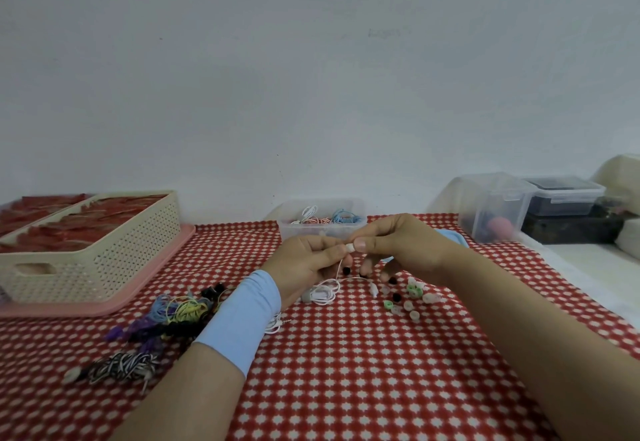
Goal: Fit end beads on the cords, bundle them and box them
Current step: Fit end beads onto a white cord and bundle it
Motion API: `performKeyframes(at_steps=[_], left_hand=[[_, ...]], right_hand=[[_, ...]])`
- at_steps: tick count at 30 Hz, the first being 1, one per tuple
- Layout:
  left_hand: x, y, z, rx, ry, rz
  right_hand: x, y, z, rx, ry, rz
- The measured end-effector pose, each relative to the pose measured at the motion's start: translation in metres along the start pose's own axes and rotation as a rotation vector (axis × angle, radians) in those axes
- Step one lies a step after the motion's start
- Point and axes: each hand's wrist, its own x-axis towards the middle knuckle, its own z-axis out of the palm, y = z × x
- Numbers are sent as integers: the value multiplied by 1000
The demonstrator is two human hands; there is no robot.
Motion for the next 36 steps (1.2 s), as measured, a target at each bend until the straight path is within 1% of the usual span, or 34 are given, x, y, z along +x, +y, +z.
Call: performKeyframes(at_steps=[2, 5, 9, 14, 22, 27, 32, 34, 36], left_hand=[[1, 1, 1, -42, 5, 3], [1, 1, 2, -10, 8, 14], [-1, 1, 4, 3, -34, -2], [0, -1, 2, -22, -23, -22], [0, 3, 1, 18, -30, -24], [0, 2, 2, 43, 26, -9], [2, 3, 2, 239, 126, 67], [2, 4, 2, 311, 133, 75], [0, 8, 1, 410, 101, 77]], right_hand=[[0, -2, -2, 33, -14, 4], [-1, -3, -5, 40, -38, 20], [-1, 1, -3, 39, -43, 32], [1, 1, -3, 31, -26, 22], [0, 0, -6, 9, -43, 13], [1, 1, -6, 16, -13, 16], [4, 1, -5, -97, 89, -43], [4, -1, -6, -182, 81, -44], [2, -7, -10, -283, 30, -13]])
